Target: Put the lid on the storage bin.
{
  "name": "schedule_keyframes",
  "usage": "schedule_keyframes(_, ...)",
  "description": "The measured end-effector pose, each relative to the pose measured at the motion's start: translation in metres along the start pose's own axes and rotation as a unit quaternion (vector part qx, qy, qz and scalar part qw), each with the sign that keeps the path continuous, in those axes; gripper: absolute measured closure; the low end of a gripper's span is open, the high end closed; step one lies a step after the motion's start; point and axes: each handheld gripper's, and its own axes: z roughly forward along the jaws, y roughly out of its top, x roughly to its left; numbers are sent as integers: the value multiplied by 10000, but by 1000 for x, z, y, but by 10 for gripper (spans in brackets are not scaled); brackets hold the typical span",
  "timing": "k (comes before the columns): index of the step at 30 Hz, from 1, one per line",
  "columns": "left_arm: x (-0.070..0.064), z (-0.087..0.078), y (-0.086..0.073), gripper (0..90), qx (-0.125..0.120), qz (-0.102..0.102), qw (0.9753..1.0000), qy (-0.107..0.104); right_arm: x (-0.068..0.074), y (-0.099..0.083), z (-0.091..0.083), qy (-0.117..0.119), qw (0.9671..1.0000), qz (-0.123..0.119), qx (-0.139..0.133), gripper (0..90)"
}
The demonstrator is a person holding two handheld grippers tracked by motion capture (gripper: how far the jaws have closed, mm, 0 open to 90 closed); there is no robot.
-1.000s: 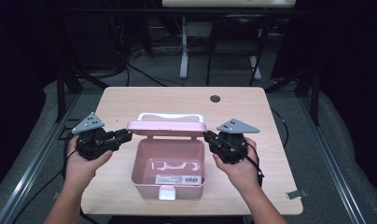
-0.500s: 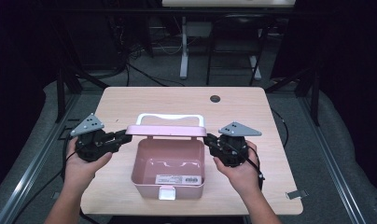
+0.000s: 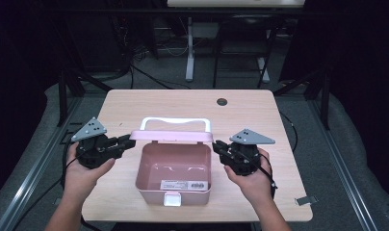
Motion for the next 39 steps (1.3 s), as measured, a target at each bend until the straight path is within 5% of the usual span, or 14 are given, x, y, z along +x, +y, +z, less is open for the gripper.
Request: schedule_keyframes(39,-15,-9,-28,737,92,89,9999,-73,-14,-1,-5,-27,9995,304,-71,793)
